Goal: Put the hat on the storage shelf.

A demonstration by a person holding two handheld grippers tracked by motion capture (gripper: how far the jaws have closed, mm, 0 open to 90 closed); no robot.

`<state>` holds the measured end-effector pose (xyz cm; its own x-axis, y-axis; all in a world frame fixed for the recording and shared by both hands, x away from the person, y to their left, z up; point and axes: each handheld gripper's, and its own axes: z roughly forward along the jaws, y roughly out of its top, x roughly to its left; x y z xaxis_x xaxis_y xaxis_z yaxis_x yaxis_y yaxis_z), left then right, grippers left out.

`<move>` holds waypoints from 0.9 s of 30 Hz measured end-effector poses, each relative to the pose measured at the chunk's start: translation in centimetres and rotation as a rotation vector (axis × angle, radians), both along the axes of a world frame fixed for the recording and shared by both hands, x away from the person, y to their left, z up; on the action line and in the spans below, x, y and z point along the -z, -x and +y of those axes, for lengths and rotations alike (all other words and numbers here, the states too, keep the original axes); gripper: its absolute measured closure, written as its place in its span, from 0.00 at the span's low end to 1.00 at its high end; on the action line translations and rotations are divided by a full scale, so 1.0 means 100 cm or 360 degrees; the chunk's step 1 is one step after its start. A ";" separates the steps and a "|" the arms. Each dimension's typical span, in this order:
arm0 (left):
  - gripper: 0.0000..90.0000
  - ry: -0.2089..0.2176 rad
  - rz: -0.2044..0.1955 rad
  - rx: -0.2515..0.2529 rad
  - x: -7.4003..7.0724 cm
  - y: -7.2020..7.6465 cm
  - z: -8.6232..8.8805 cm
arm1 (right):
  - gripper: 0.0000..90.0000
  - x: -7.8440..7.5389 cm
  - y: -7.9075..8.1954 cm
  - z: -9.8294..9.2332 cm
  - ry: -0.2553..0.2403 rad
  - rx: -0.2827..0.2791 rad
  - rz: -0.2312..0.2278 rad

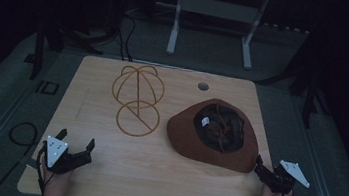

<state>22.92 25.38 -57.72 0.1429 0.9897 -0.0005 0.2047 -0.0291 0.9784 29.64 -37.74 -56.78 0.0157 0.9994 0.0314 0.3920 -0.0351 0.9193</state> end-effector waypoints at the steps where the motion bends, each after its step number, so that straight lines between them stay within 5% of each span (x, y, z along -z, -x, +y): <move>1: 0.03 -0.0005 0.0002 -0.0002 0.000 0.000 0.000 | 0.14 0.000 0.000 0.000 -0.0005 -0.0004 0.0005; 9: 0.03 0.0023 0.0026 -0.0037 -0.003 -0.002 -0.006 | 0.15 -0.003 0.003 0.007 -0.0058 -0.0162 0.0099; 12: 0.03 0.0070 0.0054 0.0015 -0.005 -0.001 -0.006 | 0.15 -0.008 0.003 0.013 -0.0006 -0.0224 0.0154; 19: 0.03 0.0163 0.0078 0.0088 -0.009 0.000 -0.009 | 0.14 -0.025 -0.005 0.019 -0.0039 -0.0298 0.0260; 24: 0.03 0.0117 0.0164 0.0247 -0.012 -0.001 -0.020 | 0.13 -0.045 -0.013 0.026 -0.0043 -0.0314 0.0239; 27: 0.03 0.0077 0.0152 0.0306 -0.014 0.003 -0.025 | 0.13 -0.057 -0.018 0.030 -0.0038 -0.0367 0.0189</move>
